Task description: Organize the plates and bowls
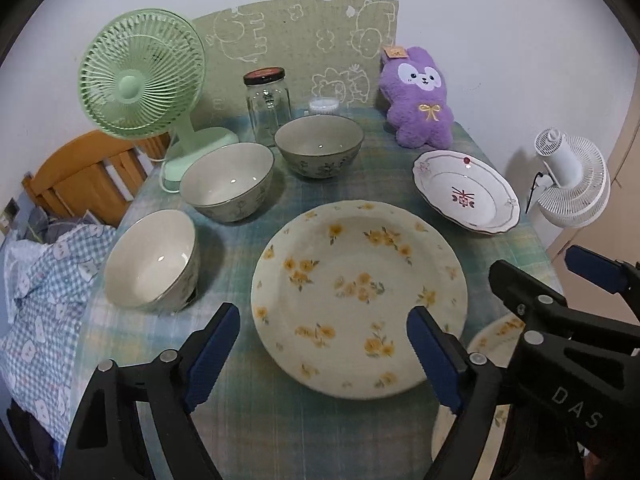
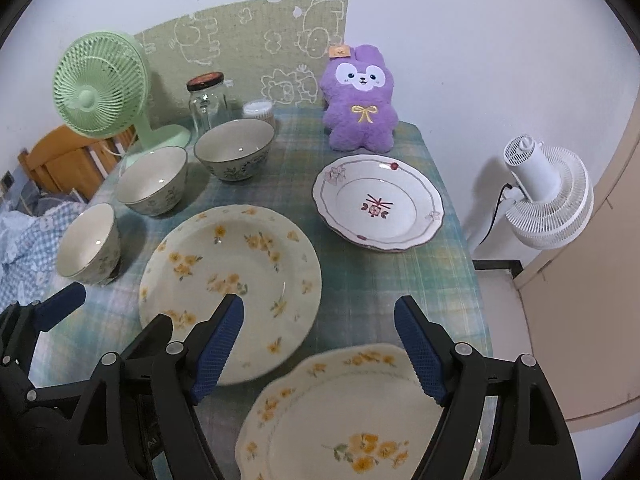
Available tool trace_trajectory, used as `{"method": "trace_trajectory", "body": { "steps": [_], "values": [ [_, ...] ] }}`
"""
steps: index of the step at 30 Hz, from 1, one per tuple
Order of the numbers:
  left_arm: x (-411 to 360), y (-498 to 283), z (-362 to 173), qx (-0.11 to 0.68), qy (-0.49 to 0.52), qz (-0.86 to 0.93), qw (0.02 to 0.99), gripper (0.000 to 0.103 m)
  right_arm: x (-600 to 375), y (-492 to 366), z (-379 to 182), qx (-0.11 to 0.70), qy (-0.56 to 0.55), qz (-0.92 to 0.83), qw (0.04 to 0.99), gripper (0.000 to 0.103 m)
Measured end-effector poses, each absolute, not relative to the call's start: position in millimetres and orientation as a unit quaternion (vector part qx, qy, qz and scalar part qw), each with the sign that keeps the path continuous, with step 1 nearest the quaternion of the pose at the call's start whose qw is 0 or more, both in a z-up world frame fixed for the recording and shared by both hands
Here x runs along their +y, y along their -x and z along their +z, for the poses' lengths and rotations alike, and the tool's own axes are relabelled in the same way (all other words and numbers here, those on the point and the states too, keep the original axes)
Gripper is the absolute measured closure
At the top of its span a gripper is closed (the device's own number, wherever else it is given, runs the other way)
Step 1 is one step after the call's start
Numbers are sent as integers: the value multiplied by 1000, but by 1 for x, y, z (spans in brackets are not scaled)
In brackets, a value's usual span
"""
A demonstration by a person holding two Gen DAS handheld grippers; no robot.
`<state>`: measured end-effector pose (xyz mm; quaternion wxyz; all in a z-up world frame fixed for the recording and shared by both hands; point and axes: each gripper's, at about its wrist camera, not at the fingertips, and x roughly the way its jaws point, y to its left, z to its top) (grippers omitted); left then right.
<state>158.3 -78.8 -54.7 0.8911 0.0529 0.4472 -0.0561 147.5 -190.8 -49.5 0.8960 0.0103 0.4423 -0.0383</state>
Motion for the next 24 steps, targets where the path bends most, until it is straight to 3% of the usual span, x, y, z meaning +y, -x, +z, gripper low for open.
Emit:
{"method": "trace_trajectory", "body": {
  "steps": [24],
  "values": [
    [-57, -243, -110, 477, -29, -39, 878, 22, -176, -235, -105, 462, -51, -44, 884, 22]
  ]
}}
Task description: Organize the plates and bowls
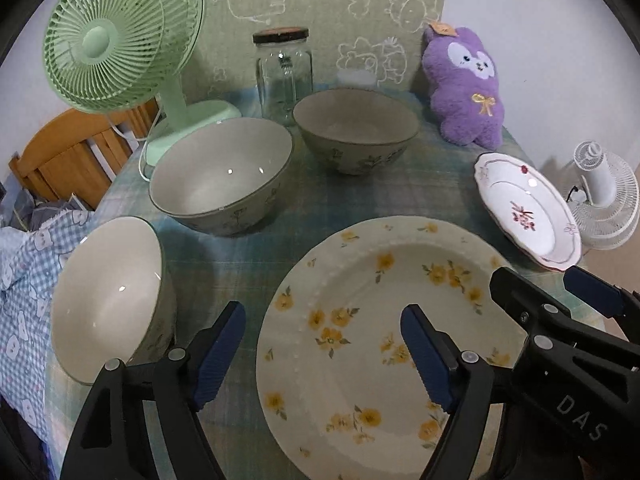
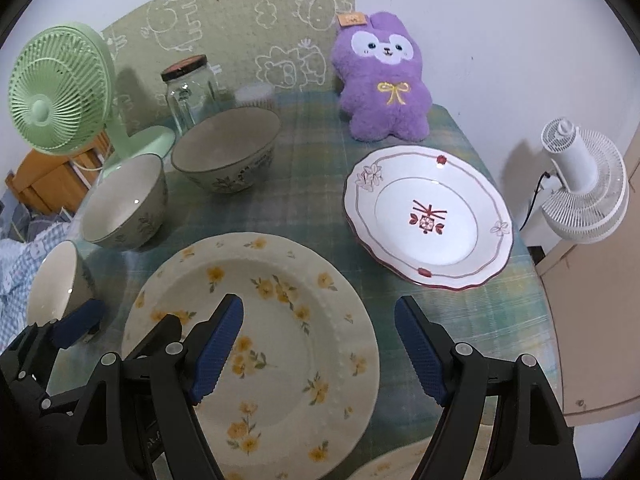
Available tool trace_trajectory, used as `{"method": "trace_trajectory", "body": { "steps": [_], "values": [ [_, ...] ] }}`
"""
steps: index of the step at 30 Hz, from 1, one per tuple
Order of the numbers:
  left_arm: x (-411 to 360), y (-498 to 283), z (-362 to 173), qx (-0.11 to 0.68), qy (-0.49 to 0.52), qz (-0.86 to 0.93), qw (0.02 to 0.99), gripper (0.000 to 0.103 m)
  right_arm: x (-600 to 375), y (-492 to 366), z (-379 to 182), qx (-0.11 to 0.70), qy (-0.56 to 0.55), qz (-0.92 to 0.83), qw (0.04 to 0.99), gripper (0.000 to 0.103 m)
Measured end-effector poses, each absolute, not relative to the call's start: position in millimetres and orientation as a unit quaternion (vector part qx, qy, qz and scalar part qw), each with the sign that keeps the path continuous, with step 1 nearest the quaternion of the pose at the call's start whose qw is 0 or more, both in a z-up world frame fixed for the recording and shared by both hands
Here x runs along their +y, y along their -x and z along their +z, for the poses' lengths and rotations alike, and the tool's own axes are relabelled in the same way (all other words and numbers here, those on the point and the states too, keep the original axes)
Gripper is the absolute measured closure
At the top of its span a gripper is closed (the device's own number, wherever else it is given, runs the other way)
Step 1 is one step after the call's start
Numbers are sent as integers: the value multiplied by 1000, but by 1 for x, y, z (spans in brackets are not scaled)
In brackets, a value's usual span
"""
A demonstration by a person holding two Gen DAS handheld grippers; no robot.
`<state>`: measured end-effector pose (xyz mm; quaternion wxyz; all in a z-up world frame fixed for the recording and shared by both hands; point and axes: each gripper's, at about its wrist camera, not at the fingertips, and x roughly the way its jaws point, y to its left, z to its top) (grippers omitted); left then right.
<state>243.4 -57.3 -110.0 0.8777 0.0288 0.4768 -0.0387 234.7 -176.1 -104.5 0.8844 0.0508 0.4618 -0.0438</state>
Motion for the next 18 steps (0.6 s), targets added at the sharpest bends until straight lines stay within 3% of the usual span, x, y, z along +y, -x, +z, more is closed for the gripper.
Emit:
{"method": "trace_trajectory", "body": {
  "steps": [18],
  "values": [
    [-57, -263, -145, 516, -40, -25, 855, 30, -177, -257, -147, 515, -46, -66, 853, 22]
  ]
}}
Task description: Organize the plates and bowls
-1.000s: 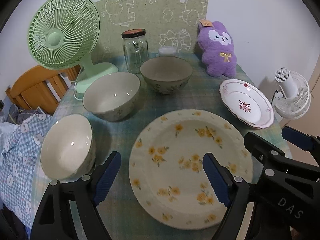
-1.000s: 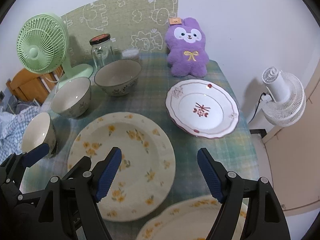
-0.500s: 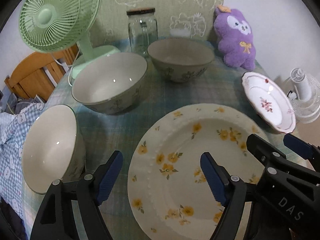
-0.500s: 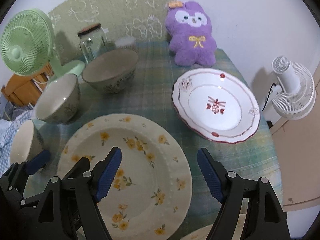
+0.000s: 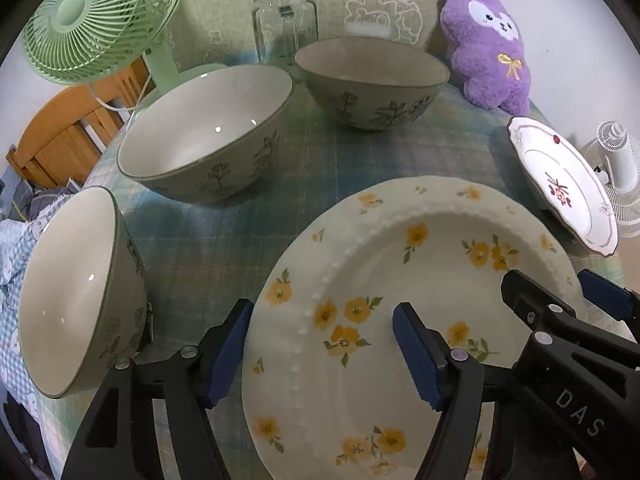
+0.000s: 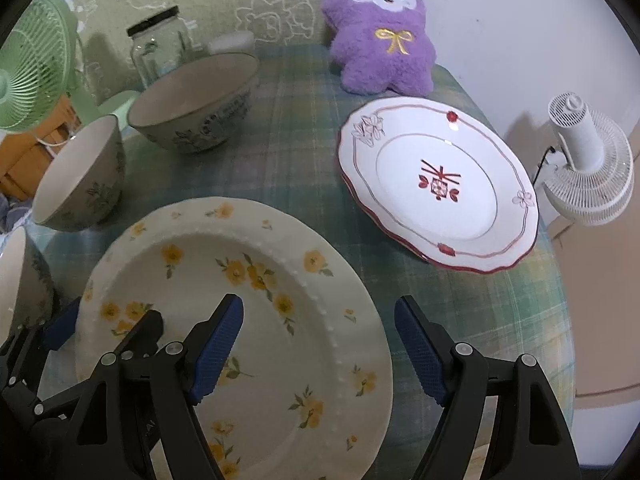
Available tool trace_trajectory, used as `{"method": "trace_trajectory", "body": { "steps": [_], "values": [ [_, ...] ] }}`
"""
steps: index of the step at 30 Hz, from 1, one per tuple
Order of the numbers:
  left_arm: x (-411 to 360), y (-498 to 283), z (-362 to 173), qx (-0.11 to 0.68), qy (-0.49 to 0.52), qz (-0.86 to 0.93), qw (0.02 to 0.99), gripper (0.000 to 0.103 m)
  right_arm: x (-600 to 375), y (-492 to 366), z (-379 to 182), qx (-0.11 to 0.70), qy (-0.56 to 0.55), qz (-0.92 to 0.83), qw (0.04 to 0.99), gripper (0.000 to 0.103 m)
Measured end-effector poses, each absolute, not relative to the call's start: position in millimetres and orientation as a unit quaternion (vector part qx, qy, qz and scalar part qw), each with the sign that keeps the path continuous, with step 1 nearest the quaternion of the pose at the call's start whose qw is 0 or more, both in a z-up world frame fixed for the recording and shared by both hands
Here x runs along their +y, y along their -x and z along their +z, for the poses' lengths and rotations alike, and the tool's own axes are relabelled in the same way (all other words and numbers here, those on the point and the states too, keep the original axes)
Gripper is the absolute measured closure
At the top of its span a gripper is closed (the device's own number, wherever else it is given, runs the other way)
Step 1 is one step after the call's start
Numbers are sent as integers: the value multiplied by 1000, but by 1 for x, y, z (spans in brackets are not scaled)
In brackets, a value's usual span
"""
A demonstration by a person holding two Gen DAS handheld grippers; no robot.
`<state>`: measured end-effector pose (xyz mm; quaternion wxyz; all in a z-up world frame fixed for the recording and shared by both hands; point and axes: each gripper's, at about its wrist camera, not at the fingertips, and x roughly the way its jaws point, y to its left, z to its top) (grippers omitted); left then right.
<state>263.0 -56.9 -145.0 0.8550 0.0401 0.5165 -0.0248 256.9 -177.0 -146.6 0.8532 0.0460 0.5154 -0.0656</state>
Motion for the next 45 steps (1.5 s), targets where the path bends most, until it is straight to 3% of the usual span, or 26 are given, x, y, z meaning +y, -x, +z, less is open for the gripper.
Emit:
{"method": "trace_trajectory", "body": {
  "steps": [9, 45],
  "values": [
    [-58, -263, -146, 516, -48, -29, 855, 30, -184, -260, -159, 532, -88, -47, 841, 22],
    [-52, -251, -146, 535, -41, -37, 843, 33, -175, -254, -158, 546, -67, -59, 833, 22]
  ]
}}
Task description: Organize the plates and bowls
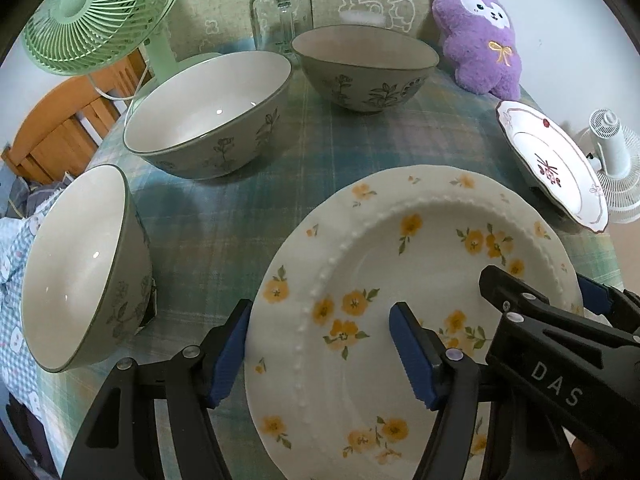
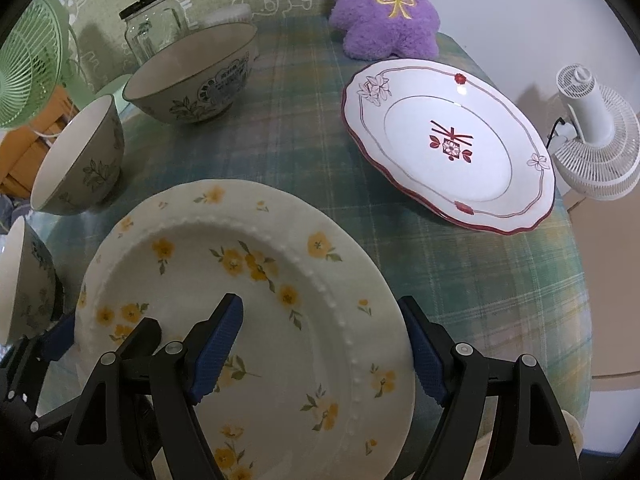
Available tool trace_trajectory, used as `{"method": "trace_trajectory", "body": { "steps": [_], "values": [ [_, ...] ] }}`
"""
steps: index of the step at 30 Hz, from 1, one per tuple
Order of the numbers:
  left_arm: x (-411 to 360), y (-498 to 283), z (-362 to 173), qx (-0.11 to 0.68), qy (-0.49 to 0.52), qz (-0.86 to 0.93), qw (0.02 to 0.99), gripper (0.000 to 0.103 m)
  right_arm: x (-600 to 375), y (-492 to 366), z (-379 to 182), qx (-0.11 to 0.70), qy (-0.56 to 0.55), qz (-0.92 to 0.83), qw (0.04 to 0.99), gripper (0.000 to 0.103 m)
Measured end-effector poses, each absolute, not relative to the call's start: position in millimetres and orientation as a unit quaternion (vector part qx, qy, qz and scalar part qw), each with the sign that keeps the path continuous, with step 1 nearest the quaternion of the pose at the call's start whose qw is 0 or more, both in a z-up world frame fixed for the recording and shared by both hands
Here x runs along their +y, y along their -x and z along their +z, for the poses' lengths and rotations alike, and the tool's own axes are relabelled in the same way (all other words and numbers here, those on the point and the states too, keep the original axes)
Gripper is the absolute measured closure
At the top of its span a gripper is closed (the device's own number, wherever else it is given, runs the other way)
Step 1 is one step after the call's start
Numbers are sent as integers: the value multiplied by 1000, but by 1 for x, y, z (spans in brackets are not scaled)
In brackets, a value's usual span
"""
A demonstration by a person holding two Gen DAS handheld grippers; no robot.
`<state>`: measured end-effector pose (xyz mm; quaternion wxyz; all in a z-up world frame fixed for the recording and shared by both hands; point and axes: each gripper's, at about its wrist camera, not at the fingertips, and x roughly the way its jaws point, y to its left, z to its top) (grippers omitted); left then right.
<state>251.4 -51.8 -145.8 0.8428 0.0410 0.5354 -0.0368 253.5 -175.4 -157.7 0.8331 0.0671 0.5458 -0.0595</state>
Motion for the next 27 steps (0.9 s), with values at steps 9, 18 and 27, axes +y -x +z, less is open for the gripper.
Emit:
{"method": "trace_trajectory", "body": {
  "steps": [9, 18, 27],
  "values": [
    [-50, -246, -147, 539, -34, -37, 841, 31, -174, -247, -157, 548, -59, -53, 833, 22],
    [-49, -242, -148, 540, -37, -42, 840, 31, -174, -247, -164, 566, -83, -58, 818, 19],
    [-46, -241, -141, 544, -29, -38, 838, 32, -175, -245, -158, 566, -91, -57, 817, 20]
  ]
}}
